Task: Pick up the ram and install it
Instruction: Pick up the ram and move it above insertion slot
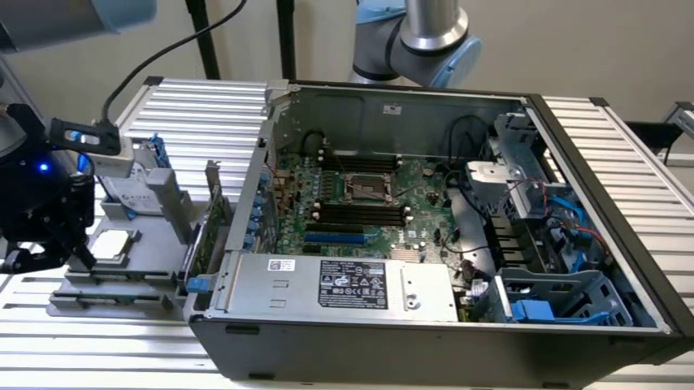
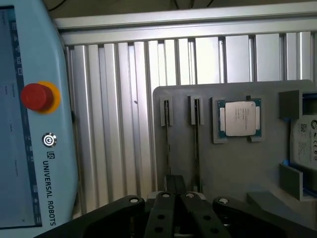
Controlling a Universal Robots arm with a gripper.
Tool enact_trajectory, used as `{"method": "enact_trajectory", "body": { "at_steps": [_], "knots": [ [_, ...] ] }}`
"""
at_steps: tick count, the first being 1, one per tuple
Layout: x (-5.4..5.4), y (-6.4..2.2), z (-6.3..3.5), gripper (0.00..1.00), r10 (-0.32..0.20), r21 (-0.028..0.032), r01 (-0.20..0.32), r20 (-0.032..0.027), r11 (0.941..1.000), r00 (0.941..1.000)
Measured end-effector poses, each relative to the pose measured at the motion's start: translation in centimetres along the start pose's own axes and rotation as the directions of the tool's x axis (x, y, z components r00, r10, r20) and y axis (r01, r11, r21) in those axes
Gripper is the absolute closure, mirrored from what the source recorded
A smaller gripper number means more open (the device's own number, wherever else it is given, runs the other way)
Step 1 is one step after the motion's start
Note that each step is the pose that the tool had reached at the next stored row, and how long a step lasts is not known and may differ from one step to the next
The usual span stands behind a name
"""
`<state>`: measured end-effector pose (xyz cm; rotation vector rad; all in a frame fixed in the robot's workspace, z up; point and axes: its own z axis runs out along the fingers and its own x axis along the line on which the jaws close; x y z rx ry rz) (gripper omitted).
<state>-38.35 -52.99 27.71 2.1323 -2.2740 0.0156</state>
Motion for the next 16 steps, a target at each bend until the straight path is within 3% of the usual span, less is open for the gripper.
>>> {"method": "enact_trajectory", "body": {
  "at_steps": [4, 8, 10, 16],
  "knots": [
    [0.0, 0.0, 0.02, 0.88, -0.002, -0.0004, 0.002, -0.0006, 1.0, 1.0],
    [0.0, 0.0, 0.02, 0.76, -0.002, -0.0005, 0.002, -0.0005, 1.0, 1.0],
    [0.1, -0.01, 0.07, 0.64, -0.002, -0.0004, 0.002, -0.0001, 1.0, 1.0],
    [0.2, -0.03, 1.1, 0.64, -0.006, -0.0004, 0.006, -0.0001, 1.0, 1.0]
  ]
}}
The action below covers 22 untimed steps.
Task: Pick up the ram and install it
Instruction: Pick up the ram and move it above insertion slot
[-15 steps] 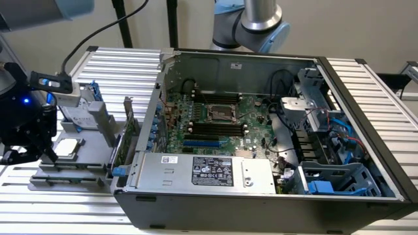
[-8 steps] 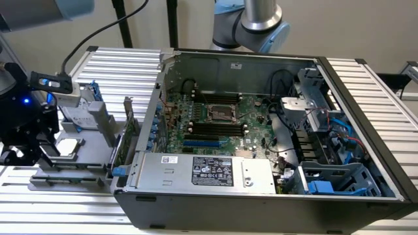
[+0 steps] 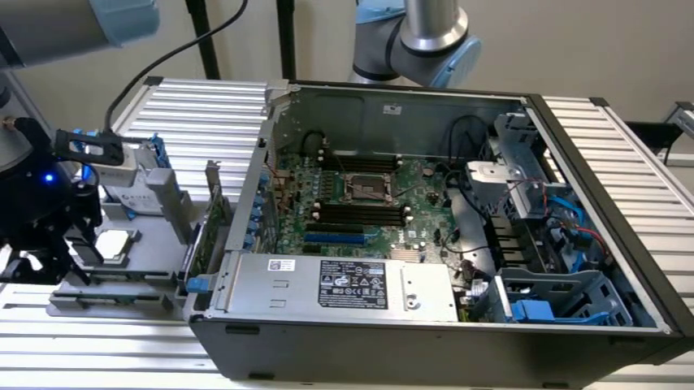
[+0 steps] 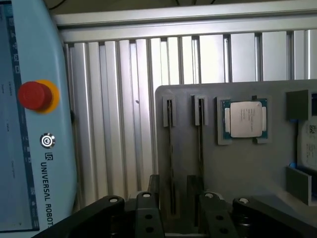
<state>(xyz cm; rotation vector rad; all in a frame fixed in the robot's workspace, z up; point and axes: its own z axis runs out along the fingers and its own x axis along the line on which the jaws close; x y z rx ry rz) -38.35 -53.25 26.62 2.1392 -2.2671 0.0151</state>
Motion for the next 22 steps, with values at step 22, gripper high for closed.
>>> {"method": "enact_trajectory", "body": {
  "at_steps": [22],
  "knots": [
    [0.0, -0.05, 4.0, 0.64, -0.042, 0.001, 0.042, -0.0005, 0.9991, 0.9991]
  ]
}}
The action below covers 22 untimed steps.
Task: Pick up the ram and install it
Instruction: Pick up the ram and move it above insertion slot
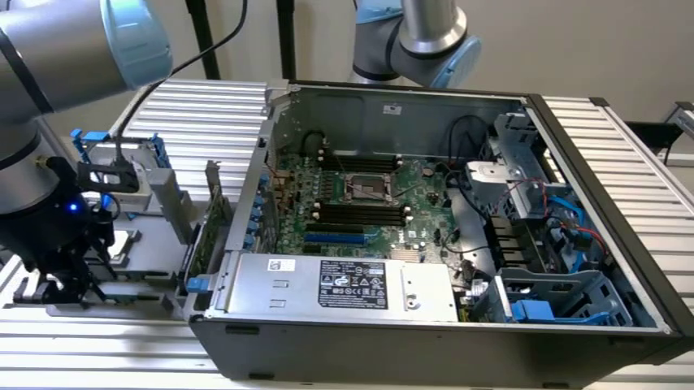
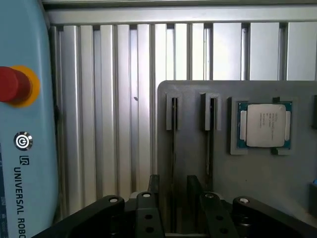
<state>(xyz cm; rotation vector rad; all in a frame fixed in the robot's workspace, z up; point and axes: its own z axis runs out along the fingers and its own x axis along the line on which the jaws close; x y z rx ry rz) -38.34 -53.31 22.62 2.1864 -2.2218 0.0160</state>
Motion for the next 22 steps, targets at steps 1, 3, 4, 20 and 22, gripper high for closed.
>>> {"method": "enact_trajectory", "body": {
  "at_steps": [1, 3, 4, 20, 22],
  "knots": [
    [0.0, 0.0, 0.19, 0.64, 0.0, 0.0001, 0.0, 0.0, 1.0, 1.0],
    [0.0, -0.01, 0.54, 0.64, -0.001, 0.0, 0.001, -0.0001, 1.0, 1.0],
    [0.0, -0.01, 0.72, 0.64, -0.001, 0.0, 0.001, 0.0, 1.0, 1.0],
    [-0.2, -0.03, 2.87, 0.64, -0.002, -0.0027, 0.002, 0.0, 1.0, 1.0],
    [-0.3, -0.02, 2.87, 0.64, -0.002, -0.0028, 0.002, 0.0, 1.0, 1.0]
  ]
}}
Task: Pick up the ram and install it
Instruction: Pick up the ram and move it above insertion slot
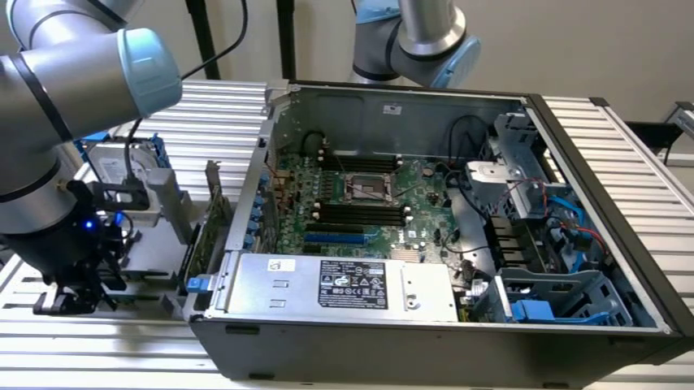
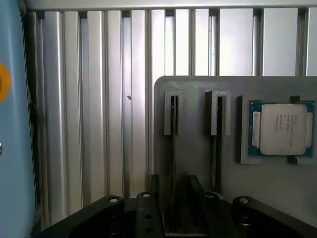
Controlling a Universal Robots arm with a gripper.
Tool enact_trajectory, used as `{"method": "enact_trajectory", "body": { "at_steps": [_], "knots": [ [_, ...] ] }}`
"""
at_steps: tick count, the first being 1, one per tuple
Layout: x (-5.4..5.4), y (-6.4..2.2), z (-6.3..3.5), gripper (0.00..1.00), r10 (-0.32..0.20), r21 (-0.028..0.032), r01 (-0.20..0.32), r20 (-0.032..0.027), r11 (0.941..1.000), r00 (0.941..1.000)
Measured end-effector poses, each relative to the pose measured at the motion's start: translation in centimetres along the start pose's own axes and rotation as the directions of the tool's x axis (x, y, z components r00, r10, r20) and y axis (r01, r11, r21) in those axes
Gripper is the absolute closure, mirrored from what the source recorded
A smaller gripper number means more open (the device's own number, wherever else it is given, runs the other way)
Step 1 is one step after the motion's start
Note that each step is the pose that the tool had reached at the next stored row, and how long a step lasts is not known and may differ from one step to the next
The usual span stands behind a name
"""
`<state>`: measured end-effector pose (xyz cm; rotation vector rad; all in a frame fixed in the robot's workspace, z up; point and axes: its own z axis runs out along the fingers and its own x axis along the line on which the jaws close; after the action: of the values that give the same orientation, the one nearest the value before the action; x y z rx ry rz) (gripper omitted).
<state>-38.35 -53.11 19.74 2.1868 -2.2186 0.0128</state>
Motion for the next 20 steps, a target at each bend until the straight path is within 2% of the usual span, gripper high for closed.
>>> {"method": "enact_trajectory", "body": {
  "at_steps": [4, 5, 17, 18, 20],
  "knots": [
    [-0.08, 0.0, 0.02, 0.65, 0.0, 0.0, 0.0, -0.0001, 1.0, 1.0],
    [-0.09, 0.0, 0.02, 0.73, 0.0, -0.0001, 0.0, -0.0001, 1.0, 1.0],
    [-0.22, -0.05, 0.33, 0.75, 0.0, 0.0, 0.0, -0.0001, 1.0, 1.0],
    [-0.22, -0.05, 0.33, 0.82, 0.0, -0.0001, 0.0, -0.0001, 1.0, 1.0],
    [-0.21, -0.07, 0.33, 0.82, 0.0, -0.0002, 0.0, -0.0002, 1.0, 1.0]
  ]
}}
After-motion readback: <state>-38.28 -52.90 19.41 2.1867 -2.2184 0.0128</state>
